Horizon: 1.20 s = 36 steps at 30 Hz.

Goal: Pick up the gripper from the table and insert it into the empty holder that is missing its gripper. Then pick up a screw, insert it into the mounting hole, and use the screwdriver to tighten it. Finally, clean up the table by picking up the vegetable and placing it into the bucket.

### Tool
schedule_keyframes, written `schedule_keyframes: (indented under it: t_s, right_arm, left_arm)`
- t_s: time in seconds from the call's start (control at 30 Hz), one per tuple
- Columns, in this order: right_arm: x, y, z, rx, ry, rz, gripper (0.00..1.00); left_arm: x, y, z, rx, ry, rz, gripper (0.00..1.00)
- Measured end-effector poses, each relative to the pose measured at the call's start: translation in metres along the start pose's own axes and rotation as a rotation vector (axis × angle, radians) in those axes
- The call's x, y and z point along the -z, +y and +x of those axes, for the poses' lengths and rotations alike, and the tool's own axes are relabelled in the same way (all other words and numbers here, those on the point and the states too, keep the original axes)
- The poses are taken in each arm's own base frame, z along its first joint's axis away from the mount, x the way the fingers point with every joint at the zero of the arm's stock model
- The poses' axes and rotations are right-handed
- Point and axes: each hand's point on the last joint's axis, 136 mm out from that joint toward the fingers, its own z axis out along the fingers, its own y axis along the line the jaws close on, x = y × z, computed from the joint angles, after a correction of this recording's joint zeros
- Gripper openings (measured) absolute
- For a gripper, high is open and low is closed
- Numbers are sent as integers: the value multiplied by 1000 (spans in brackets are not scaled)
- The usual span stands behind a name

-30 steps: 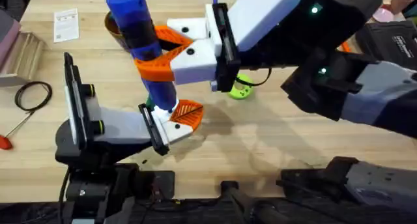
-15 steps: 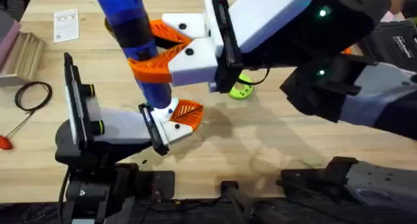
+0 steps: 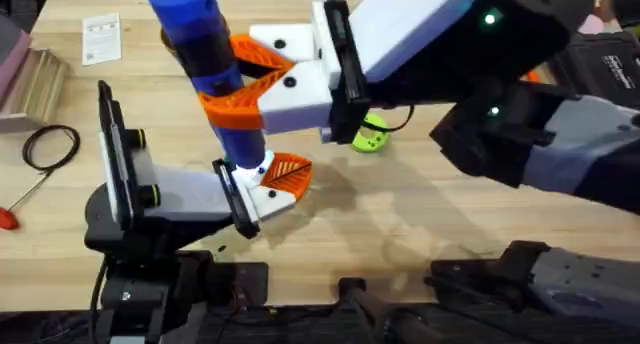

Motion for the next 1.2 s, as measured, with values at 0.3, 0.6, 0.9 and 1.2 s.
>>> schedule_keyframes:
  t_s: [0.3, 0.6, 0.9, 1.2]
  right_arm:
    - [9, -36, 8, -91, 287, 141, 25]
    - [78, -71, -9, 119, 707, 494, 25]
    - [195, -86, 49, 204, 1316, 665, 25]
    - [294, -110, 128, -104, 1691, 636, 25]
  left_arm:
    - [0, 0, 0, 0, 0, 1, 15]
    - [0, 0, 0, 0, 0, 1, 15]
    - [0, 0, 0, 0, 0, 1, 15]
    - [0, 0, 0, 0, 0, 1, 15]
